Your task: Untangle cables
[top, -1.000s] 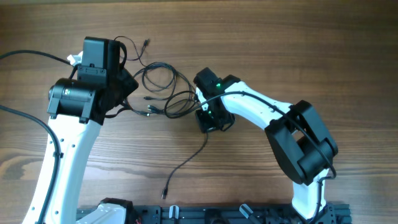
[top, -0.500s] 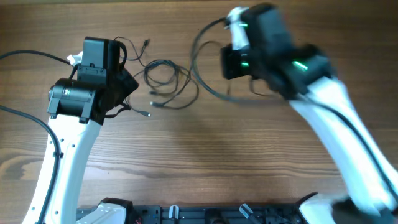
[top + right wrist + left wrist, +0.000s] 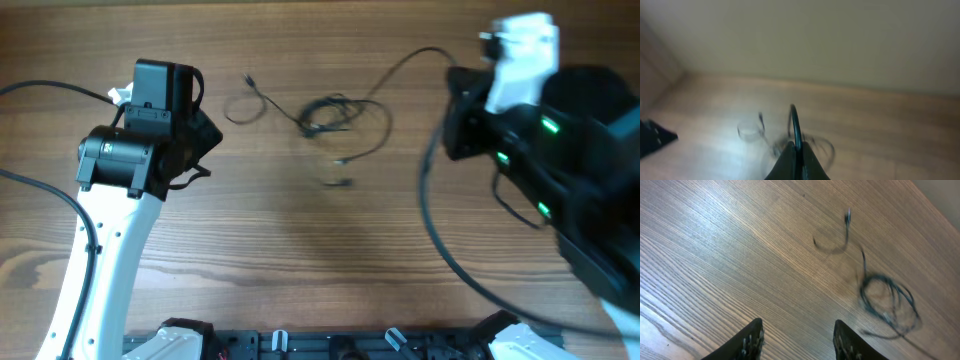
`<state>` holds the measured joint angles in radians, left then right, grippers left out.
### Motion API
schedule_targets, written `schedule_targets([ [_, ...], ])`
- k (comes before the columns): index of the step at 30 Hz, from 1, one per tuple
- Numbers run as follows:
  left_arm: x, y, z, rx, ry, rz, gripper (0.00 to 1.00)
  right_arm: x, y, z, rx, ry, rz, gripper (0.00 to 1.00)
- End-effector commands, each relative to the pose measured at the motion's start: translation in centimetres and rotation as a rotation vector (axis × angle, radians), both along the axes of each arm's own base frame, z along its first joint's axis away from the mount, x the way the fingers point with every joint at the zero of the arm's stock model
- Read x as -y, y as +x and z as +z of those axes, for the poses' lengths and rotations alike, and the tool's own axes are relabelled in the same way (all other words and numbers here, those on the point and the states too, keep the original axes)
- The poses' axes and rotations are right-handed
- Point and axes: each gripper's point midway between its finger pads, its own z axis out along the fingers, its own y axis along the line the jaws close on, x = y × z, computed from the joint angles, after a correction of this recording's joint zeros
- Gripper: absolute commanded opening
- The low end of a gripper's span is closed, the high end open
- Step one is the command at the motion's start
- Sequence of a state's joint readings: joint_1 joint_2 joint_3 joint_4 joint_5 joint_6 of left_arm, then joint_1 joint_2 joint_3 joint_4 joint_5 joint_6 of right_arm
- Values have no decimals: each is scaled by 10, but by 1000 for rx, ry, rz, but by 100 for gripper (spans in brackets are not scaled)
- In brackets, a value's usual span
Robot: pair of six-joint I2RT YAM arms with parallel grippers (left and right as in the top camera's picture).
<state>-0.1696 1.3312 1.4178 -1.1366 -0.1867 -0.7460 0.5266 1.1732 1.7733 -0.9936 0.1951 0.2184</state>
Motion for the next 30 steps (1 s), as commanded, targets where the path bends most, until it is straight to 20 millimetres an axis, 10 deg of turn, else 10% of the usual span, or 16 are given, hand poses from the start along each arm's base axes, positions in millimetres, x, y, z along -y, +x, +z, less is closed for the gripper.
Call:
schedule_targets([
  [1,-3,1,8,23,11,3,46,22,-16,31,113,33,-60,4],
  [9,20,4,7,18,-39,-165,38,-4,-19,25,86,39,87,4],
  [17,68,3,0,11,-84,-620,30,8,11,-51,-175,-121,-76,4],
  [21,96,0,7,67,-161,-819,31,-33,19,-84,-286,-149,124,4],
  [23,103,-2,11,87,-183,-862,33,-68,12,-101,-327,-187,370,34],
  [25,102,-2,11,87,-180,-866,33,-67,17,-118,-385,-212,347,88],
  [26,102,-3,10,83,-180,-867,34,-56,24,-129,-430,-230,252,100],
  [30,102,-3,10,80,-181,-866,35,15,36,-168,-583,-364,-230,100],
])
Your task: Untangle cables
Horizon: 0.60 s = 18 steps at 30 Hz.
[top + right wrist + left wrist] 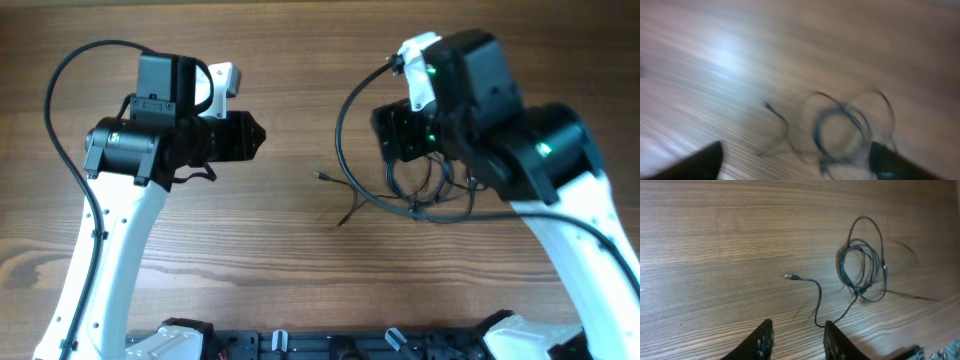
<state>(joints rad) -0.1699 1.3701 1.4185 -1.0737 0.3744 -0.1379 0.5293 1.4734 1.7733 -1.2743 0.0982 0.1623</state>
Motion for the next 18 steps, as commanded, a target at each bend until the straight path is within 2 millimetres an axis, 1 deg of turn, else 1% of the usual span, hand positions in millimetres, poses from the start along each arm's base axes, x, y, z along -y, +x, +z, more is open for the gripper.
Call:
schedule_targets([
  [1,6,0,6,24,-21,-60,35,57,9,-29,-52,-222,-345,100],
  [3,6,0,6,25,-21,-60,36,58,6,-46,-129,-263,-338,100],
  [4,6,0,6,27,-22,-60,36,53,4,-57,-177,-269,-314,100],
  [7,7,1,7,29,-22,-60,36,27,0,-89,-326,-247,-149,100],
  [8,7,0,6,28,-22,-60,36,20,-1,-97,-363,-240,-119,100],
  [10,6,0,6,27,-22,-60,36,15,0,-114,-420,-250,-100,100],
  [12,6,0,6,27,-22,-60,36,16,4,-126,-446,-275,-108,100],
  [15,6,0,6,27,-22,-60,37,26,18,-145,-459,-341,-138,100],
  [18,6,0,6,27,-22,-60,37,37,27,-162,-500,-370,-151,99],
])
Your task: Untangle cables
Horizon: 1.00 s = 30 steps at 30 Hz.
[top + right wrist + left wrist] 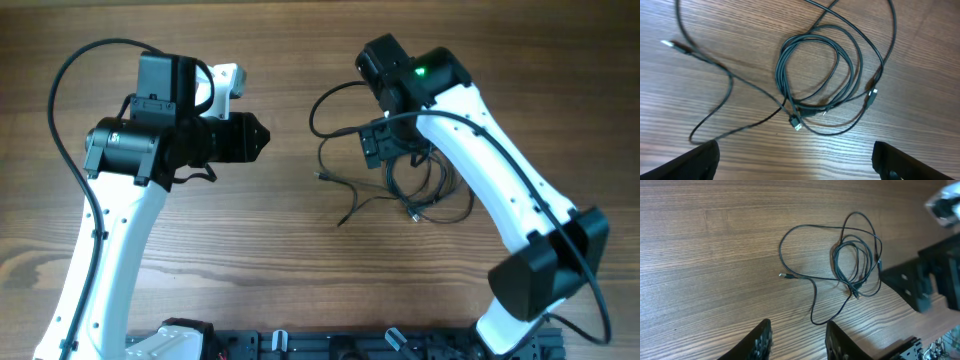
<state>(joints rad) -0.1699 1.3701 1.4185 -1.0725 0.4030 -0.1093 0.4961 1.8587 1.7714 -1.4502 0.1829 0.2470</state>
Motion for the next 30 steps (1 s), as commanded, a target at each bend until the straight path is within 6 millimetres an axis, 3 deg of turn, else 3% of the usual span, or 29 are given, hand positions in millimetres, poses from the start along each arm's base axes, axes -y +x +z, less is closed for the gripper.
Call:
schedule_targets([
  [1,2,2,5,17,-10,-22,37,20,13,-25,-59,-54,-20,99],
  [7,2,2,5,18,-10,-22,39,52,30,-43,-94,-6,-140,93],
  [11,2,2,5,18,-10,-22,40,50,35,-57,-135,169,-141,86],
  [16,2,2,5,18,-10,-22,40,59,24,-80,-189,198,-184,85],
  [23,2,2,5,18,-10,-22,40,66,-5,-130,-261,182,-178,84],
  [30,2,2,5,18,-10,-22,41,65,-8,-145,-256,195,-176,84],
])
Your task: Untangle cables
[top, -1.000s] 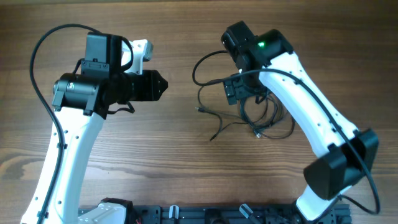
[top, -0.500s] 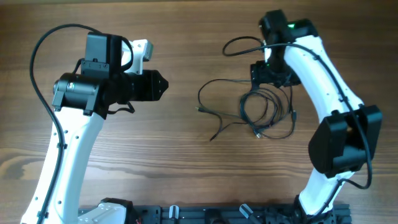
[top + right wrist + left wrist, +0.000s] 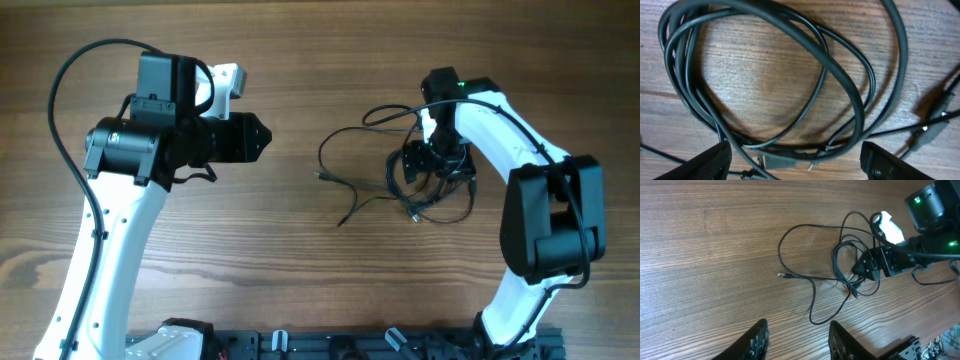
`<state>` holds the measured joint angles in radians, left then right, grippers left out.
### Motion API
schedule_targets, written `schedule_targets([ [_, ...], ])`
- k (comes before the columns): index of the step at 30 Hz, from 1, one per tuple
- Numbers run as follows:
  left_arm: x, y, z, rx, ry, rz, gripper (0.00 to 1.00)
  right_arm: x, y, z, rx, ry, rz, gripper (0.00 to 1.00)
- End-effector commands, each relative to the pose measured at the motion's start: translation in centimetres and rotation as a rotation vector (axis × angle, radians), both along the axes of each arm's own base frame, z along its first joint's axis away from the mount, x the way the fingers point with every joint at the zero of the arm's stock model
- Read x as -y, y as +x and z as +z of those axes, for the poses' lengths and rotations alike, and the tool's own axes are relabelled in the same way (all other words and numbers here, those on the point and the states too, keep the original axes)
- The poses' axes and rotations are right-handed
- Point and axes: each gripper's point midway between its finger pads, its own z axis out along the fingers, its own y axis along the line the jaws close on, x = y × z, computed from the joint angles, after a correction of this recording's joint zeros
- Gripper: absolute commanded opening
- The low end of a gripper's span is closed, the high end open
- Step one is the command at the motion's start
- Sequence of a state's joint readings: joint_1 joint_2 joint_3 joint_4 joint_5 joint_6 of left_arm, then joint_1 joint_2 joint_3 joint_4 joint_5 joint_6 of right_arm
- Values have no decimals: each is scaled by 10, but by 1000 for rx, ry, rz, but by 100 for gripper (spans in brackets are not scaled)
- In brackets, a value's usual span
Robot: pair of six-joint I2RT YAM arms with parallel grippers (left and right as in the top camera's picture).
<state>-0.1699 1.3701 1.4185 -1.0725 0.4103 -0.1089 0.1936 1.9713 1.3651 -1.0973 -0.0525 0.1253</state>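
Note:
A tangle of thin black cables [image 3: 394, 180] lies on the wooden table right of centre. One loose plug end [image 3: 320, 177] trails left of it; the same plug [image 3: 781, 274] shows in the left wrist view. My right gripper [image 3: 428, 160] is down on the coil, open. In the right wrist view its fingers [image 3: 705, 162] stand wide apart, with the coil's near strands [image 3: 816, 49] and a plug [image 3: 785, 161] between them. My left gripper [image 3: 255, 138] hangs open above the table, well left of the cables [image 3: 855, 265], touching nothing.
The wooden table [image 3: 300, 280] stretches around the tangle. The arm mounts [image 3: 330, 345] line the near edge. My right arm's white link [image 3: 520, 130] reaches over from the right. The left arm's own supply cable [image 3: 60, 80] arcs at far left.
My right gripper was open higher up, left of the coil; now it is low on the coil, which fills its view. The far loop has shifted slightly. The left arm has not moved.
At first my right gripper was shut on a cable strand held high, with the tangle further back on the table. Then the cables lay as a coil nearer and to the right, the gripper open above them and the left gripper turned rightward. Now the right gripper straddles the coil.

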Motion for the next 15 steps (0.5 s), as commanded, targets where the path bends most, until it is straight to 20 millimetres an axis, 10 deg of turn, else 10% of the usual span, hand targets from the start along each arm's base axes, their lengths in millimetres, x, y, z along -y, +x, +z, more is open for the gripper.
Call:
schedule_targets([
  [1,1,2,4,18,-4,-18,40,-5,-1,-6,-7,36,10,82],
  [15,1,1,4,15,-3,-18,42,-37,13,-11,54,220,-9,65],
])
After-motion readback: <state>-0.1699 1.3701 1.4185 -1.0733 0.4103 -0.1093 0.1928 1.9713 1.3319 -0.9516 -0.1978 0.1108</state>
